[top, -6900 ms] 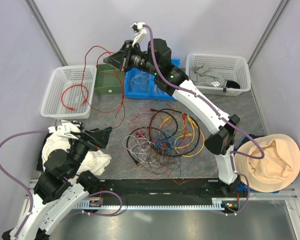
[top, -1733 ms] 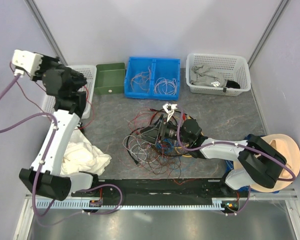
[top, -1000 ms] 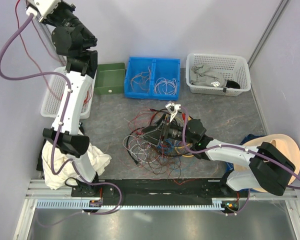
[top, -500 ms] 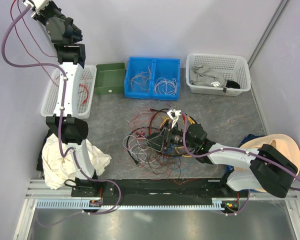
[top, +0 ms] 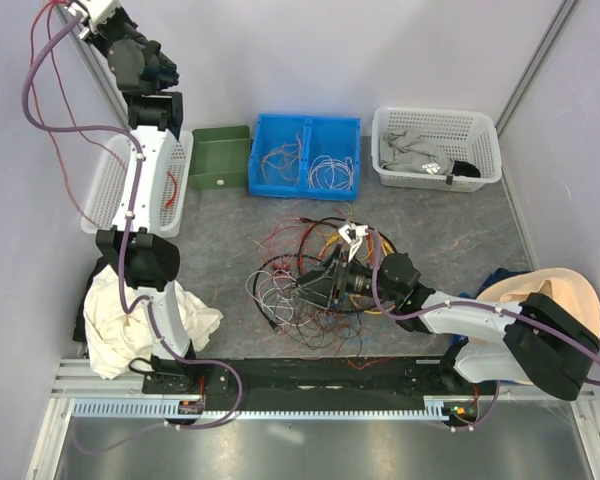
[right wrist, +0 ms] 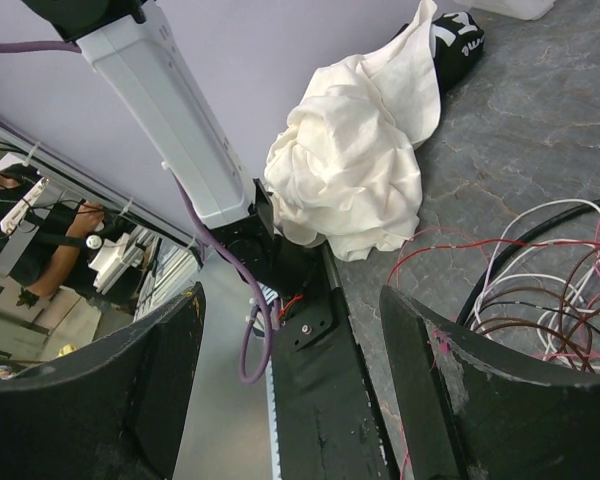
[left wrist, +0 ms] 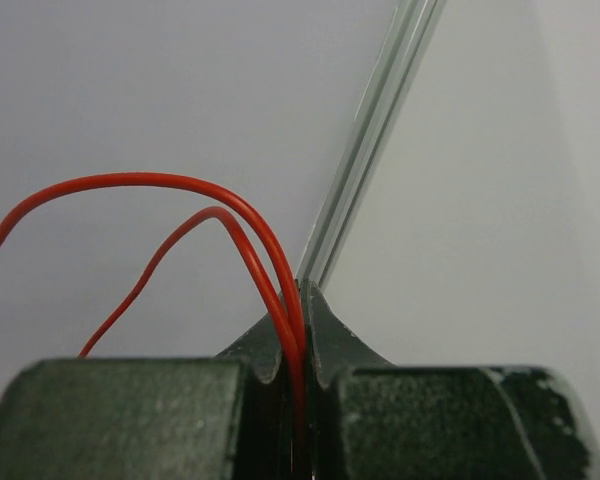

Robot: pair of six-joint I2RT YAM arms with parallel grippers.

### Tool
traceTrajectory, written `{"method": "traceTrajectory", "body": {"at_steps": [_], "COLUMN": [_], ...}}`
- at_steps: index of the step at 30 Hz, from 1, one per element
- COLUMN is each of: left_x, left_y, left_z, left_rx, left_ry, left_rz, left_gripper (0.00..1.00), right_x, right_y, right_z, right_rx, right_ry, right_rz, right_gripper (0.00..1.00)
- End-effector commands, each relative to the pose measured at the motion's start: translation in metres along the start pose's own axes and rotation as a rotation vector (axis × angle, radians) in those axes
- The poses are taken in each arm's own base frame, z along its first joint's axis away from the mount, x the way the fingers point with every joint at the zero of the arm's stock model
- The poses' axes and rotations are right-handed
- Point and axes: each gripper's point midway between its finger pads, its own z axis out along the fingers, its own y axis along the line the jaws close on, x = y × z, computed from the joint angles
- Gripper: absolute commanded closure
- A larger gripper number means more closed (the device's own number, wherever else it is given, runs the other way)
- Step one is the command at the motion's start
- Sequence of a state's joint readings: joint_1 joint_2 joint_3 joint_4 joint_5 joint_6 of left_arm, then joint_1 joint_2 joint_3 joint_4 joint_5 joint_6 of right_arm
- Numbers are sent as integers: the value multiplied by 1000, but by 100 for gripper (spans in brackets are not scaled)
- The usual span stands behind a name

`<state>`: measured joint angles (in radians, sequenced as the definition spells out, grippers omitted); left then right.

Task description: Untangle the cables

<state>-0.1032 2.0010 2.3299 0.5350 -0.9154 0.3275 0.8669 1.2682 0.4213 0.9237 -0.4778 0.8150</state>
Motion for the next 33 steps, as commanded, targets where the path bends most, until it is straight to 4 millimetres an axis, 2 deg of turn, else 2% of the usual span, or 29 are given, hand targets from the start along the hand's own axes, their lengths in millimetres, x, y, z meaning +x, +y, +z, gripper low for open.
{"method": "traceTrajectory", "body": {"at_steps": [1, 2, 3, 6, 7, 9, 10, 15, 16, 18, 19, 20, 21, 23, 25, 26, 27, 28, 30, 33], "left_x": [2, 7, 3, 15, 31, 36, 48, 80, 102, 108, 131, 127, 132, 156, 168, 197, 212, 219, 233, 232], "left_y": [4, 0, 2, 15, 21, 32, 40, 80, 92, 102, 114, 116, 118, 122, 120, 133, 125, 137, 134, 117], "left_z": [-17, -24, -27, -37, -42, -48, -55, -84, -98, -110, -126, -131, -138, -156, -162, -179, -183, -171, -170, -162], "left_rx": [-22, -13, -26, -86, -103, -139, -153, -269, -289, -308, -318, -315, -302, -265, -190, -186, -126, -164, -147, -72], "left_ry": [-13, -3, -15, -2, 23, 15, 39, 144, 204, 243, 296, 296, 309, 359, 420, 539, 643, 681, 724, 723], "left_rz": [87, 100, 105, 146, 183, 190, 216, 211, 277, 254, 336, 284, 294, 332, 323, 299, 201, 131, 82, 114], "left_gripper": [98, 98, 98, 98, 98, 98, 98, 98, 98, 98, 98, 98, 98, 98, 98, 98, 98, 98, 98, 98], "right_x": [-5, -4, -3, -3, -3, -2, -1, 3, 4, 3, 4, 5, 6, 7, 8, 7, 8, 7, 7, 7], "right_y": [13, 13, 12, 17, 18, 19, 17, 15, 15, 16, 17, 17, 17, 18, 18, 18, 18, 18, 18, 15], "right_z": [-8, -9, -9, -11, -12, -14, -15, -16, -17, -16, -16, -17, -17, -18, -19, -20, -20, -21, -22, -22], "right_rx": [-39, -39, -38, -60, -64, -66, -58, -51, -55, -63, -67, -68, -74, -78, -79, -79, -77, -76, -71, -54], "right_ry": [-26, -26, -23, -31, -31, -33, -31, -22, -19, -24, -22, -20, -24, -21, -22, -24, -24, -27, -25, -28], "right_rz": [-44, -43, -37, -27, -25, -30, -29, -30, -28, -26, -19, -14, -15, -5, -6, -6, -8, -9, -14, -28], "right_gripper": [22, 22, 22, 22, 21, 22, 22, 21, 21, 21, 21, 21, 21, 21, 21, 22, 21, 21, 21, 21]}}
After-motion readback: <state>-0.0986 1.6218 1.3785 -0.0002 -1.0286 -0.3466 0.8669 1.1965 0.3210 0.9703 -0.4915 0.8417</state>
